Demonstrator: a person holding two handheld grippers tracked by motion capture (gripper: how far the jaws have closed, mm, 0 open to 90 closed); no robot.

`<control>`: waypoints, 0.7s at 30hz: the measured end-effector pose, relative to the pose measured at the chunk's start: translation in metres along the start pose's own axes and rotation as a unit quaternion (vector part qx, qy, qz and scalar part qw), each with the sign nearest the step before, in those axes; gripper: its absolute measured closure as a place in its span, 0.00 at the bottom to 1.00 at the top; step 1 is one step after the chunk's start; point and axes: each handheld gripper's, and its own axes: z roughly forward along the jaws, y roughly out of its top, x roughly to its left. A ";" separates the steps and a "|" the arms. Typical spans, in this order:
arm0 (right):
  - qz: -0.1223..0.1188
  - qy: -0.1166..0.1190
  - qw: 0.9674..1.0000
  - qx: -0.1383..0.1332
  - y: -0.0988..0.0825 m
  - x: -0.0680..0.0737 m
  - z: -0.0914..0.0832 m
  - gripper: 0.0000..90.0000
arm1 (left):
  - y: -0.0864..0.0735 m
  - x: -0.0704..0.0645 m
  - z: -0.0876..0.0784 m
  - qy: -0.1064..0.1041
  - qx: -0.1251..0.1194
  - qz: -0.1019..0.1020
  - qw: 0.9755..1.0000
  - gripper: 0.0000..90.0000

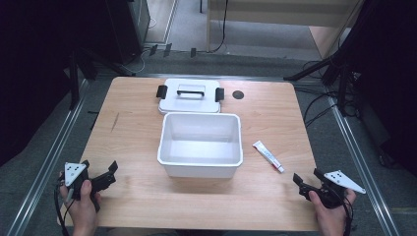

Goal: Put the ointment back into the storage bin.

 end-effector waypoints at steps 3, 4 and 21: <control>0.008 0.004 1.000 0.003 0.001 -0.002 0.001 0.16 | 0.000 0.000 0.001 0.002 0.001 0.000 1.000 0.01; 0.009 0.007 1.000 0.006 0.001 -0.003 0.002 0.16 | 0.000 0.000 0.001 0.003 0.001 0.001 1.000 0.01; 0.005 0.024 0.998 0.052 0.026 0.000 0.005 0.22 | -0.001 -0.010 0.001 0.024 -0.002 0.042 0.999 0.06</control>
